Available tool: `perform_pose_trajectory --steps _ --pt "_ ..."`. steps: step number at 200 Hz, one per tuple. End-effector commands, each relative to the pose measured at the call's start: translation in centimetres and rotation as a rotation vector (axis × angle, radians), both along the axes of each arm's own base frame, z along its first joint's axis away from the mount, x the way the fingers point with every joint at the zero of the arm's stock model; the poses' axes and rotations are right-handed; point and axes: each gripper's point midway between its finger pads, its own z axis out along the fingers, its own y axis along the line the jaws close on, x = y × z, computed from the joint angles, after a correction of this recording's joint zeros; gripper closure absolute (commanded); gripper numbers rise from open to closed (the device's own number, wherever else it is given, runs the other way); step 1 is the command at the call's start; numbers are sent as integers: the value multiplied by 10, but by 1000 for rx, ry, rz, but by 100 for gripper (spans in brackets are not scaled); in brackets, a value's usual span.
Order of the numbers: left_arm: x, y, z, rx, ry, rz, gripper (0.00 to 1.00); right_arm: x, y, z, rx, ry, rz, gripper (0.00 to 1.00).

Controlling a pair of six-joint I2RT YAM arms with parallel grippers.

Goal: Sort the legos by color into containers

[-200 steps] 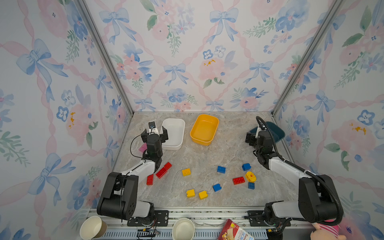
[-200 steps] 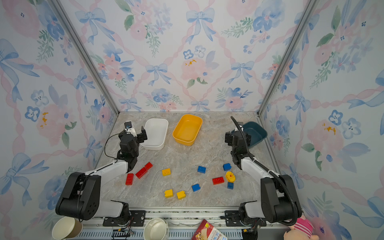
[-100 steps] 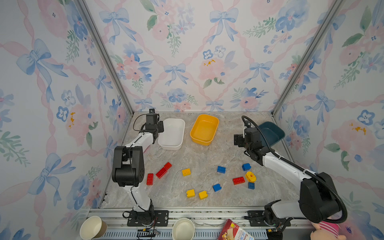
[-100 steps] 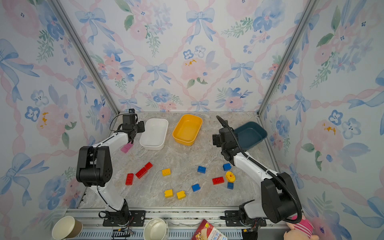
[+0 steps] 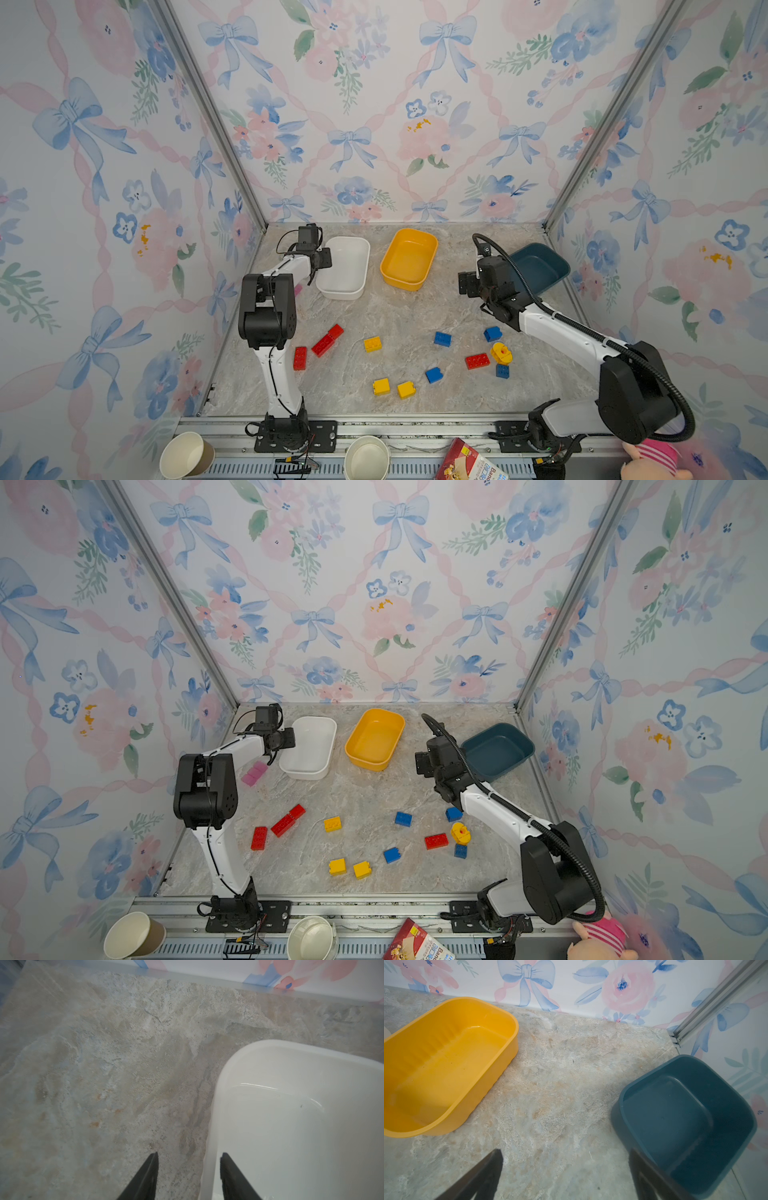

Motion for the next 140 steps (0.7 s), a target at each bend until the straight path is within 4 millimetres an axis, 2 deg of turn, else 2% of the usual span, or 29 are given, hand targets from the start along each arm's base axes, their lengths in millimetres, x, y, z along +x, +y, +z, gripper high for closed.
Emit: perform_pose_trajectory --steps 1,76,140 --pt "-3 -12 -12 -30 43 -23 58 2 5 3 -3 5 -7 3" --pt "-17 -49 -27 -38 95 -67 77 1 9 -2 -13 20 0 3" --pt "-39 -83 -36 -47 140 -98 84 8 18 -8 -18 45 10 3"
